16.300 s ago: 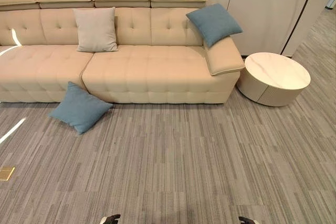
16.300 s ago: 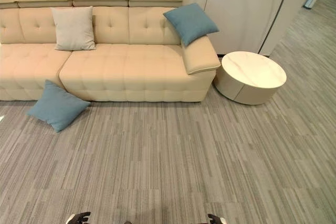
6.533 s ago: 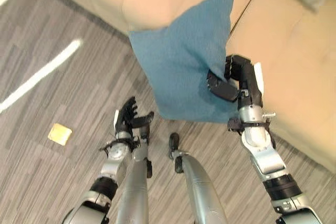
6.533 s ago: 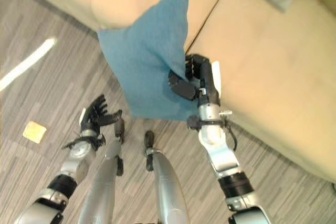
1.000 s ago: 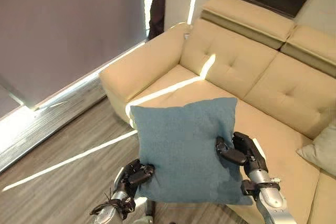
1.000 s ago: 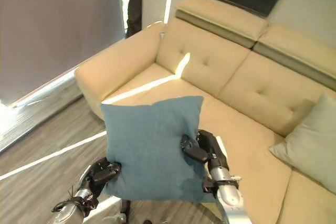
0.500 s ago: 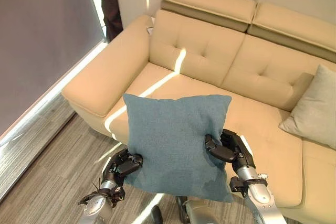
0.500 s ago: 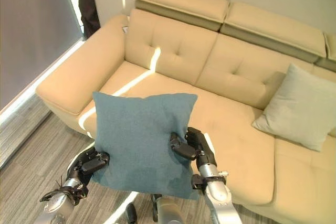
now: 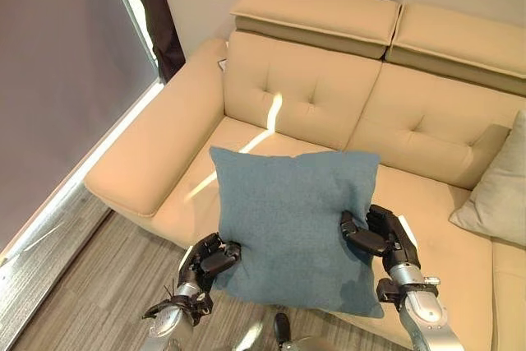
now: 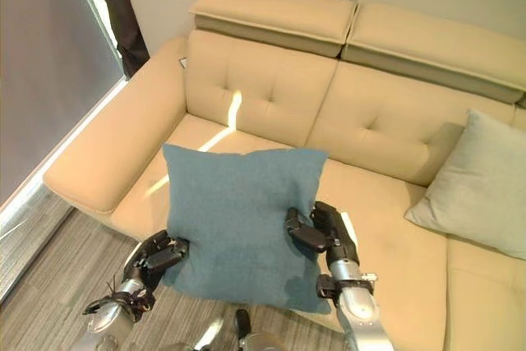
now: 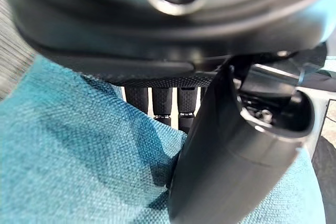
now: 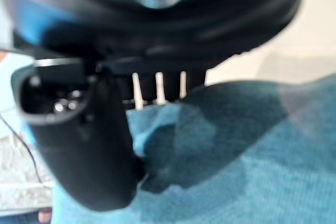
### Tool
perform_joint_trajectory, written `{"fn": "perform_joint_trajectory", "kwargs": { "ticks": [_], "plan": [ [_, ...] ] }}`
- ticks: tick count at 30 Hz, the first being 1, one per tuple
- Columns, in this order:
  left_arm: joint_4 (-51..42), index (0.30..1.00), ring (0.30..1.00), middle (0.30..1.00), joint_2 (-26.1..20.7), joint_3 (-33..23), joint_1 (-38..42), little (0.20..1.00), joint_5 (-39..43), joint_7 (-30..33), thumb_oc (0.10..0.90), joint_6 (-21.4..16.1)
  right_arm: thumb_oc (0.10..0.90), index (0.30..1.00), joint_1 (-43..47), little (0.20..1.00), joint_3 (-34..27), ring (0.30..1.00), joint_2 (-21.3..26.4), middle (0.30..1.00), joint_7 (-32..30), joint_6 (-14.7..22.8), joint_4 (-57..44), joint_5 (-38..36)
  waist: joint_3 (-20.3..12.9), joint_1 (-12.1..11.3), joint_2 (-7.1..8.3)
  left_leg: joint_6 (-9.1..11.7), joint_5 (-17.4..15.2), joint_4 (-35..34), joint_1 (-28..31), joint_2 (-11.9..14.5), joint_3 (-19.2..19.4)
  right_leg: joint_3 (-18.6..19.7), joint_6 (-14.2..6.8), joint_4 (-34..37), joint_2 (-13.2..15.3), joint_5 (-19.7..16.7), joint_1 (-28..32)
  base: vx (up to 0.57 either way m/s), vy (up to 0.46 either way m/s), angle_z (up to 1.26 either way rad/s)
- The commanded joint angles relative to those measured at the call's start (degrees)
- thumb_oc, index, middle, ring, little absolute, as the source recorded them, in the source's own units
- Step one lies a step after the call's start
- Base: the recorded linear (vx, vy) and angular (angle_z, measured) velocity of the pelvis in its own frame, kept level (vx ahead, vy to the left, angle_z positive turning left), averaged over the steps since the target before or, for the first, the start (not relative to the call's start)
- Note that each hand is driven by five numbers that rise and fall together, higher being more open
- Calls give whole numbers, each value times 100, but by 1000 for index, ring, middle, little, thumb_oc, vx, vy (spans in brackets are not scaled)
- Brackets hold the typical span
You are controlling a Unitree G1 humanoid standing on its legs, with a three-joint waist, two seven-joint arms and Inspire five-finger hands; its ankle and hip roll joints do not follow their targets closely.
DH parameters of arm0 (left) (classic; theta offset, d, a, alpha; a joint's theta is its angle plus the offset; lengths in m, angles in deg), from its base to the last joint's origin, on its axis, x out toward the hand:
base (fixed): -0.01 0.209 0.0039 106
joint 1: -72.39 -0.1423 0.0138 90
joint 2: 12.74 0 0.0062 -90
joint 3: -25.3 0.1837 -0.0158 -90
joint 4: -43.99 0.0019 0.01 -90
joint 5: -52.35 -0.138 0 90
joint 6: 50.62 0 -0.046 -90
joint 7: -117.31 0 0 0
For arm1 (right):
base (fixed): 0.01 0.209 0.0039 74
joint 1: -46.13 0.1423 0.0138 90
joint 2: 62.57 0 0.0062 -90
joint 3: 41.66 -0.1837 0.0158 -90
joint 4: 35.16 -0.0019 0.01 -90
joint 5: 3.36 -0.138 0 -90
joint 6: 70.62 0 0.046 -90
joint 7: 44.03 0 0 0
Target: Pick up all the scattered cushions and arrange them neatly on the sofa.
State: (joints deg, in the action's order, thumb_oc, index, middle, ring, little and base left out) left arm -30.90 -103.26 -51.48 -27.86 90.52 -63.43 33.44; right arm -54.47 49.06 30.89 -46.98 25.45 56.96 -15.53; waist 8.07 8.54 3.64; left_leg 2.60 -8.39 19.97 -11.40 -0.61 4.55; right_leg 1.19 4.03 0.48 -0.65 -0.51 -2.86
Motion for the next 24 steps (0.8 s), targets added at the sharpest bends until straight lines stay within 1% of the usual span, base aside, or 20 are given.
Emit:
{"fn": "perform_joint_trajectory", "kwargs": {
  "ticks": [1,2,3,4,5,6,8,11,12,13,14,15,16,17,18,19,20,21,22,24],
  "plan": [
    [-1045,300,300,300,213,236,592,300,145,-570,400,-770,400,300,414,300,184,300,21,300,125,757,-549,-160,-486,-54,190,-15,170,-664,149,-39,-197,511,-788,-83,77,240,71,203,95,-57],
    [-1085,300,300,300,211,246,645,300,196,-527,400,-797,400,300,470,300,190,300,26,300,87,749,-517,-164,-440,-148,175,59,479,-1009,-75,-22,-487,682,-798,-12,40,294,192,207,110,-67],
    [-1106,300,300,300,208,246,687,300,230,-510,400,-818,400,300,500,300,185,300,25,300,56,755,-491,-141,-403,-212,168,96,651,-1091,-256,-22,-659,776,-796,-13,13,330,244,269,164,-68],
    [-1120,300,300,300,213,260,735,300,276,-476,400,-839,400,300,545,300,188,300,27,300,15,760,-481,-129,-349,-263,174,110,767,-1142,-387,-37,-785,879,-797,-33,17,384,305,197,158,-74],
    [-1130,300,300,300,204,275,740,300,251,-503,400,-839,400,300,565,300,170,300,25,300,16,746,-481,-97,-378,-267,105,65,735,-1371,-276,-19,-854,939,-817,-62,-2,439,313,203,201,-85],
    [-1131,300,300,300,207,285,724,300,229,-534,400,-819,400,300,556,300,144,300,22,300,29,748,-485,-57,-390,-275,71,49,763,-1542,-127,17,-803,952,-836,-100,19,501,339,195,229,-63],
    [-1128,300,300,300,128,301,758,300,159,-528,400,-819,400,300,601,300,156,300,-15,300,17,742,-462,-23,-458,-250,50,-21,759,-1602,-33,10,-663,985,-926,-328,153,544,244,177,255,-59],
    [-1118,300,300,300,-24,255,809,300,61,-503,400,-803,400,300,723,300,283,300,-122,300,61,721,-485,20,-445,-255,85,-149,663,-1595,69,21,-307,1137,-1132,-750,290,465,-45,95,204,-82],
    [-1122,300,300,300,-127,191,834,300,50,-454,400,-819,400,300,815,300,365,300,-207,300,57,706,-458,24,-419,-302,122,-208,598,-1564,120,40,-84,1075,-1248,-913,356,262,-196,105,193,-43],
    [-1109,300,300,300,-168,106,797,300,27,-404,400,-846,400,300,842,300,407,300,-277,300,46,710,-421,43,-436,-373,139,-264,535,-1592,213,65,108,793,-1323,-988,449,96,-279,163,204,-81],
    [-1099,300,300,300,-165,61,723,300,6,-394,400,-844,400,300,805,300,398,300,-314,300,57,698,-424,64,-479,-372,131,-290,514,-1706,365,42,202,552,-1348,-948,442,-12,-350,203,186,-121],
    [-1064,300,300,300,-149,58,685,300,-26,-389,400,-839,400,300,789,300,405,300,-325,300,50,702,-402,76,-512,-363,118,-308,510,-1798,478,6,241,438,-1315,-844,354,3,-407,235,172,-131],
    [-1061,300,300,300,-147,6,637,300,-41,-370,400,-836,400,300,768,300,394,300,-325,300,30,711,-378,71,-558,-382,102,-312,488,-1940,643,-33,325,95,-1246,-541,285,69,-438,156,105,-66],
    [-1061,300,300,300,-146,6,636,300,-41,-370,400,-836,400,300,766,300,395,300,-324,300,30,711,-379,71,-552,-378,100,-312,489,-1949,657,-33,319,89,-1246,-534,285,69,-423,139,61,-13],
    [-1053,300,300,300,-147,-5,634,300,-68,-305,400,-843,400,300,766,300,409,300,-340,300,4,716,-330,79,-550,-399,90,-309,490,-2024,727,-34,374,-225,-1224,-473,303,17,-546,102,10,0],
    [-1118,300,300,300,-130,-57,625,300,-111,-340,400,-858,400,300,691,300,314,300,-335,300,-53,700,-344,102,-580,-400,93,-301,529,-2090,759,-86,373,-393,-1253,-174,364,-36,-388,101,10,1],
    [-1120,300,300,300,-129,-56,621,300,-113,-339,400,-857,400,300,687,300,315,300,-335,300,-53,698,-347,103,-579,-402,93,-301,535,-2103,770,-87,374,-392,-1254,-165,363,-41,-380,99,13,7],
    [-1111,300,300,300,-69,-45,629,300,-118,-340,400,-846,400,300,646,300,268,300,-307,300,-99,723,-334,162,-594,-379,66,-300,560,-2209,822,-111,338,-202,-1197,-152,285,13,-364,83,16,12],
    [-1123,300,300,300,-35,-75,631,300,-134,-308,400,-871,400,300,609,300,230,300,-316,300,-135,732,-338,198,-606,-370,40,-296,591,-2314,860,-127,327,-117,-1202,-123,243,1,-376,118,17,11],
    [-1124,300,300,300,-36,-83,687,300,-181,-260,400,-925,400,300,666,300,184,300,-271,300,-237,761,-326,230,-644,-366,-11,-280,617,-2461,932,-143,389,-223,-1205,25,256,-45,-352,107,-10,10]
  ]
}}
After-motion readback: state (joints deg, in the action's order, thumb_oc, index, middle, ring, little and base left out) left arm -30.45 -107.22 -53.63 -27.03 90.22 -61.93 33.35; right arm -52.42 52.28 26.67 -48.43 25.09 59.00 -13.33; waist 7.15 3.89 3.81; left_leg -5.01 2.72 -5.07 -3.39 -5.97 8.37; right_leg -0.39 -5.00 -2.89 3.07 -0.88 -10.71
